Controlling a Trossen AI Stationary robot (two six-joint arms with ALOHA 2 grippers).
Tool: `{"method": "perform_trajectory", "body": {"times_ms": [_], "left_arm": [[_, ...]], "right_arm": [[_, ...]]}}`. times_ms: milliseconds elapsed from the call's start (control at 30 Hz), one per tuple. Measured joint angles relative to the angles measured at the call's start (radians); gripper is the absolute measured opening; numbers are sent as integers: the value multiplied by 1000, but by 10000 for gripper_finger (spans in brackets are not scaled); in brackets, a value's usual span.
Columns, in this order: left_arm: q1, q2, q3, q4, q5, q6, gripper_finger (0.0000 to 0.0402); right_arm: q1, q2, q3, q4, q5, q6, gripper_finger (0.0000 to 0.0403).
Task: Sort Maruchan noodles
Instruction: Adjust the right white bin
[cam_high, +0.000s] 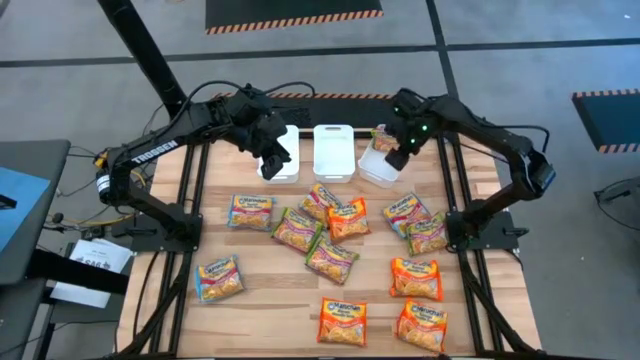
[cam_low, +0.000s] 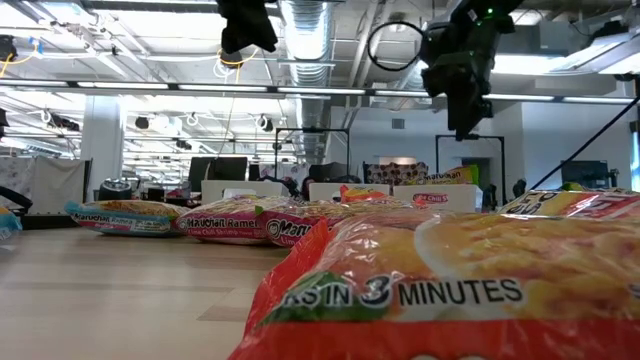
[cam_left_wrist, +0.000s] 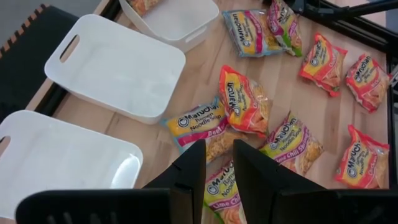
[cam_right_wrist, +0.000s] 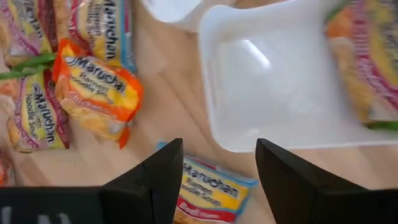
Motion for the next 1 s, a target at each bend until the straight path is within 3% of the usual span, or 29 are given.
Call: {"method": "perform_trajectory", "body": {"times_ms": [367,567,1000], "left_arm": [[0,0,0,-1,-2,10,67],[0,0,0,-5,-2,10,67],[0,0,0,-5,-3,10,67]], "right_arm": [[161,2,-96,141,2,111,224],[188,12,-128,229,9,175,224],[225,118,-129,228,33,205,224]]}}
